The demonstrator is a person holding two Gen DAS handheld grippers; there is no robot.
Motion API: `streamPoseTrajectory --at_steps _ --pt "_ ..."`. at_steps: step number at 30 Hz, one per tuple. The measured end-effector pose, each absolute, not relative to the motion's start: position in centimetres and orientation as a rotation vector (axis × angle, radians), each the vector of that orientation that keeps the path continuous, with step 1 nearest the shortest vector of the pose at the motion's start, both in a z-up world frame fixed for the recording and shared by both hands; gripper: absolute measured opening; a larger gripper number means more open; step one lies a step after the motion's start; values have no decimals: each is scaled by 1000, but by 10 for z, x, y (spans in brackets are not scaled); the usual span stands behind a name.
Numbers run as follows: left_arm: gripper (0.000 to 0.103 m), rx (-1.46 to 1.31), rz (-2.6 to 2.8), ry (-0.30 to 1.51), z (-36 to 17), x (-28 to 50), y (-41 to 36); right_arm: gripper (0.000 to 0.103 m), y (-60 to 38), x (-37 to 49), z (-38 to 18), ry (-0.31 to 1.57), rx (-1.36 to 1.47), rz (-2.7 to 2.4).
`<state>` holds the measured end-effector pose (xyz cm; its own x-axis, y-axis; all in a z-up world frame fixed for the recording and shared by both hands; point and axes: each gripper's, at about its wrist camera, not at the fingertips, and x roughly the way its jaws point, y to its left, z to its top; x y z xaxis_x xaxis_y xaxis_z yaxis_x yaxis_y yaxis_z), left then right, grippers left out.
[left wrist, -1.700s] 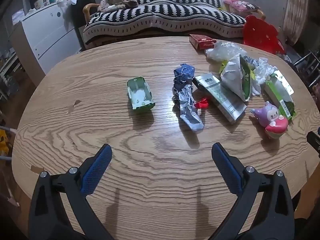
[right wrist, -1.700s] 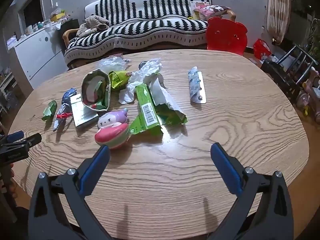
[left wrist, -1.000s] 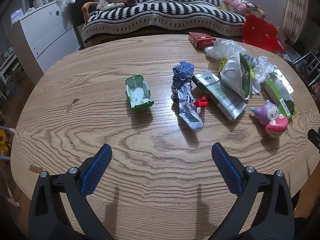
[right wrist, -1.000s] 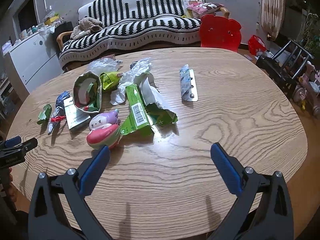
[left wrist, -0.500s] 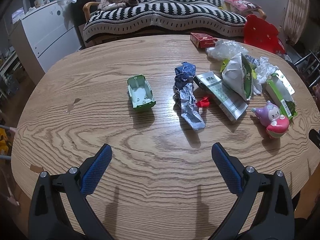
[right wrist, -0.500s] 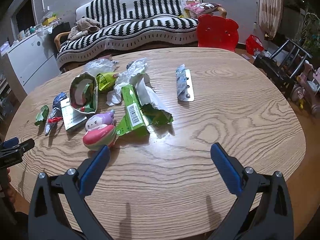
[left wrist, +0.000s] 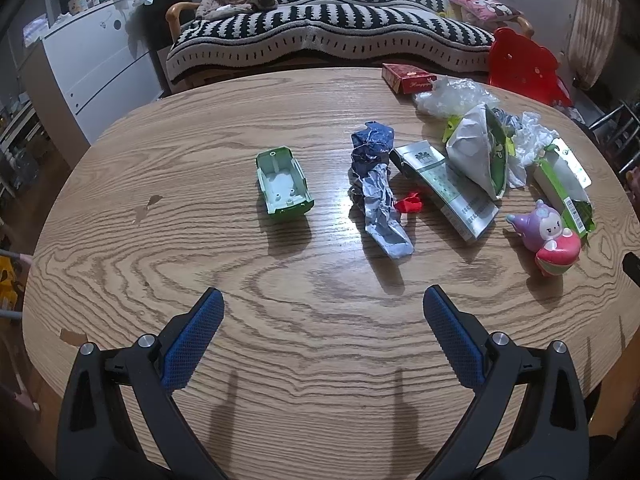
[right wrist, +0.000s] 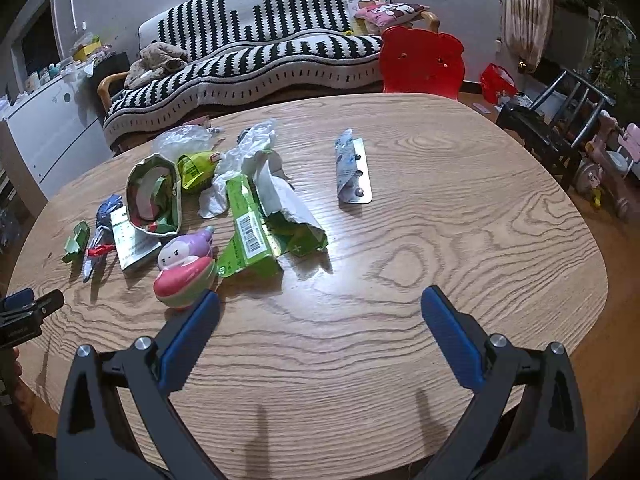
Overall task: Collect trash
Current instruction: 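Move both tools toward the trash on the table, then grasp the blue-silver foil with left tool while right tool grasps green wrapper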
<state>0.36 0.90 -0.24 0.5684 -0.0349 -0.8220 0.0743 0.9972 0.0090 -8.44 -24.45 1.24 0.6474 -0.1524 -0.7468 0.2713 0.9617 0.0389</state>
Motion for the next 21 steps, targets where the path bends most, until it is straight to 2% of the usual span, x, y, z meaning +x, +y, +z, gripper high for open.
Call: streamPoseTrajectory --at_steps 11,21 --pt "97 46 -75 996 -5 6 5 97 -250 -83 11 845 182 -247" --pt "97 39 -130 1040 -23 46 1 97 -261 -25 4 848 135 -203"
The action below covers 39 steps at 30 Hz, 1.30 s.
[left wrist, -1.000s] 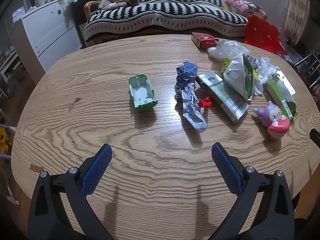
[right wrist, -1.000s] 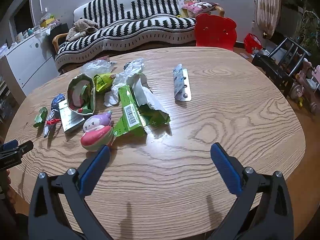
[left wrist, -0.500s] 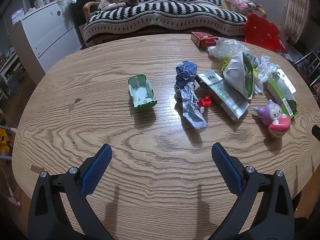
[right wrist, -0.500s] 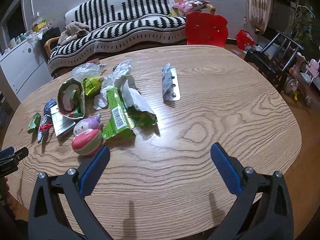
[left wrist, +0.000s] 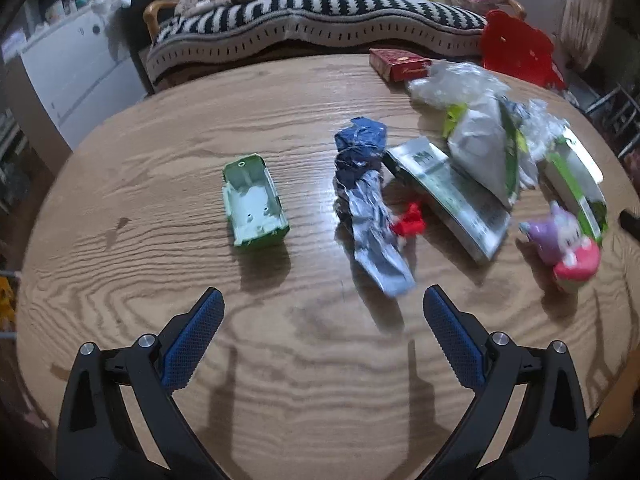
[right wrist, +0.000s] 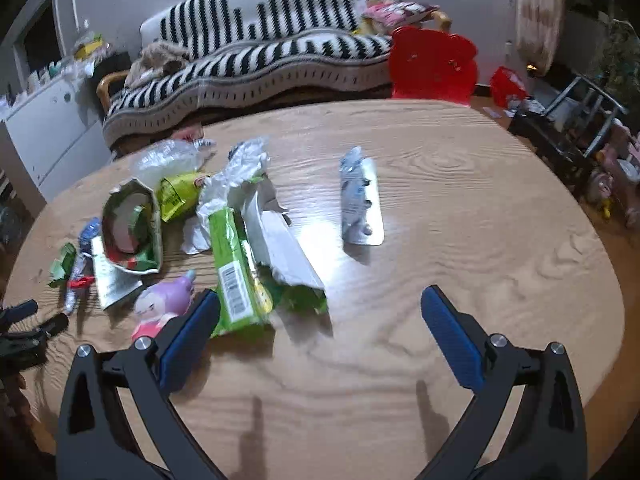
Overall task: Collect trash
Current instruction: 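Grasp the blue-silver foil with left tool while right tool grasps green wrapper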
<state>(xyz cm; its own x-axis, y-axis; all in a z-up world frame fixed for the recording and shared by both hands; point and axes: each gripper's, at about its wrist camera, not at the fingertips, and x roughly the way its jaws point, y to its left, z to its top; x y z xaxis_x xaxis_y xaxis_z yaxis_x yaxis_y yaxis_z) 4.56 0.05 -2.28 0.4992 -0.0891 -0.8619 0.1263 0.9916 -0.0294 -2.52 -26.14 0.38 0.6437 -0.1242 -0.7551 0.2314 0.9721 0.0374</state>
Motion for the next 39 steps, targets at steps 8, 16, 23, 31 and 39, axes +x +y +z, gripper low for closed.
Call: streamPoseTrajectory --at_steps 8,16,23,31,39 --pt "97 24 -152 1051 -32 67 -10 81 -270 12 -13 888 104 -144" --pt "86 29 -182 1041 -40 79 -16 38 -265 25 -24 920 151 -30" --pt "19 -74 -261 998 -26 72 -12 10 -264 8 -9 860 151 -16" --pt "18 -75 -181 873 7 55 3 7 -274 -9 8 770 195 -43" --pt "18 -84 -131 841 16 51 8 6 -276 -29 29 671 192 -76"
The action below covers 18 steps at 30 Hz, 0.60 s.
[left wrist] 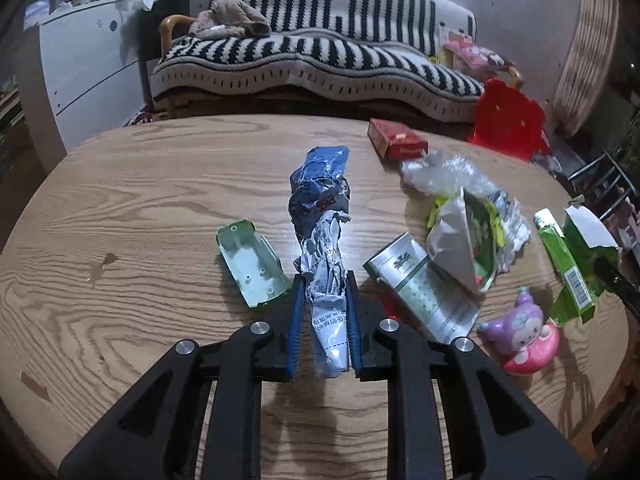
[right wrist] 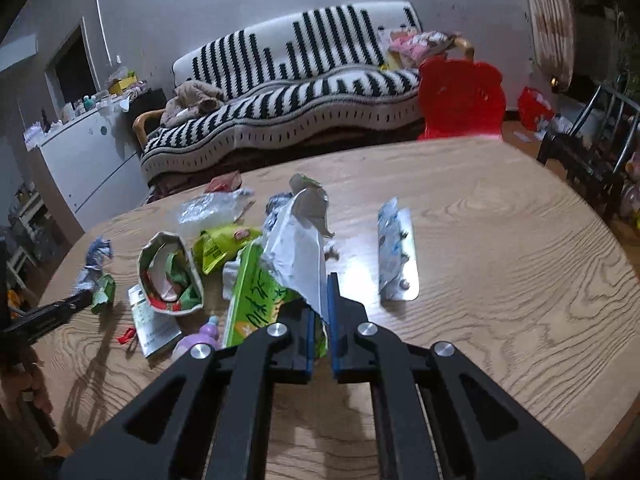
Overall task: Collect trash
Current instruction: 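Grasp the blue-silver foil with left tool while right tool grasps green wrapper, then carry both items to the black bin and open both tools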
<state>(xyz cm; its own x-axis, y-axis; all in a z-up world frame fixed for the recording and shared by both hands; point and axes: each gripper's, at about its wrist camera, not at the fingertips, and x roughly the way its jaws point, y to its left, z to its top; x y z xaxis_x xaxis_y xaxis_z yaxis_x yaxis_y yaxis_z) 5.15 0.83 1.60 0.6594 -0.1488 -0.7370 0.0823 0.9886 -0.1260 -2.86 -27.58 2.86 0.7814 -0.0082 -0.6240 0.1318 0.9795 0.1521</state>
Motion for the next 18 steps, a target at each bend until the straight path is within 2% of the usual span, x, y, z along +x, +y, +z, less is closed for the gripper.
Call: streamPoseTrajectory --at_steps 10,18 --pt "18 -92 -235 802 47 18 -36 6 -287 -49 52 628 264 -100" --pt "18 -41 -514 784 82 -61 -152 6 -344 -161 106 540 307 -185"
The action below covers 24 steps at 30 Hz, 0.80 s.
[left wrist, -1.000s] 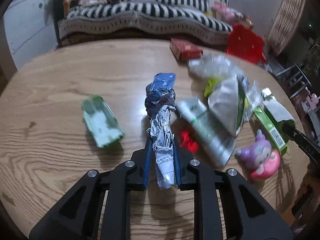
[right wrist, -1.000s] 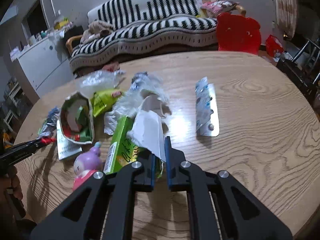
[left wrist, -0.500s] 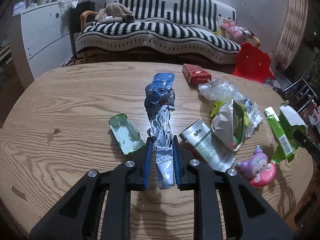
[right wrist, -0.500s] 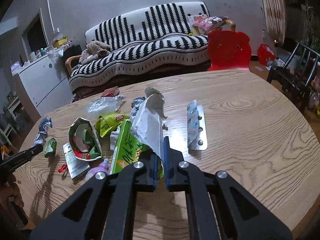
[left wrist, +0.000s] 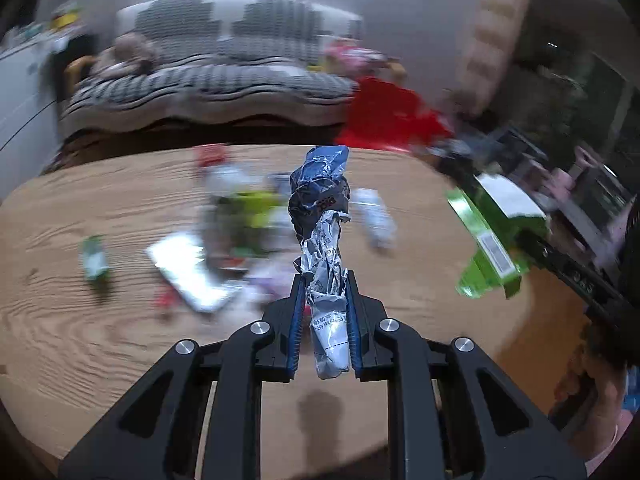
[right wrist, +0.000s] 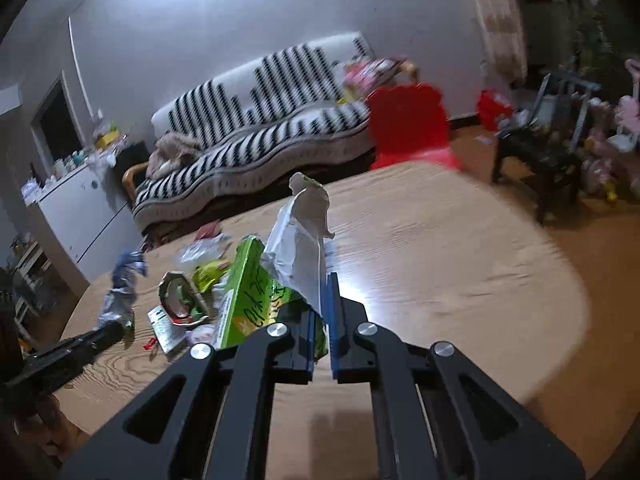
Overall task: Collect trash
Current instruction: 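Carry both items to the black bin and open both tools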
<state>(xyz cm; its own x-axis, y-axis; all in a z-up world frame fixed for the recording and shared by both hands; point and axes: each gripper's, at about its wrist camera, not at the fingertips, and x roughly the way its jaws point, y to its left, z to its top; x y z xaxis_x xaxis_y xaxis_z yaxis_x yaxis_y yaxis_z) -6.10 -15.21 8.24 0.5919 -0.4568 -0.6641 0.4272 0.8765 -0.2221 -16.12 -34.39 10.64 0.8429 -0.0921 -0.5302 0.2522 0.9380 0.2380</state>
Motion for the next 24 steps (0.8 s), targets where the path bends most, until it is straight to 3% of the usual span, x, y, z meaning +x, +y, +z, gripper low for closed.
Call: streamPoseTrajectory --at_steps 5,9,17,24 --pt "18 34 -722 834 79 -117 -242 6 -387 -251 133 511 313 -287" --pt "18 117 -846 943 40 -159 -307 6 -421 -311 111 558 363 -386" --pt "19 277 -886 1213 -108 -197 -379 7 -468 -377 -47 855 588 -495" --pt "19 359 -891 1266 -156 -200 -386 7 -468 -376 -106 978 626 -502"
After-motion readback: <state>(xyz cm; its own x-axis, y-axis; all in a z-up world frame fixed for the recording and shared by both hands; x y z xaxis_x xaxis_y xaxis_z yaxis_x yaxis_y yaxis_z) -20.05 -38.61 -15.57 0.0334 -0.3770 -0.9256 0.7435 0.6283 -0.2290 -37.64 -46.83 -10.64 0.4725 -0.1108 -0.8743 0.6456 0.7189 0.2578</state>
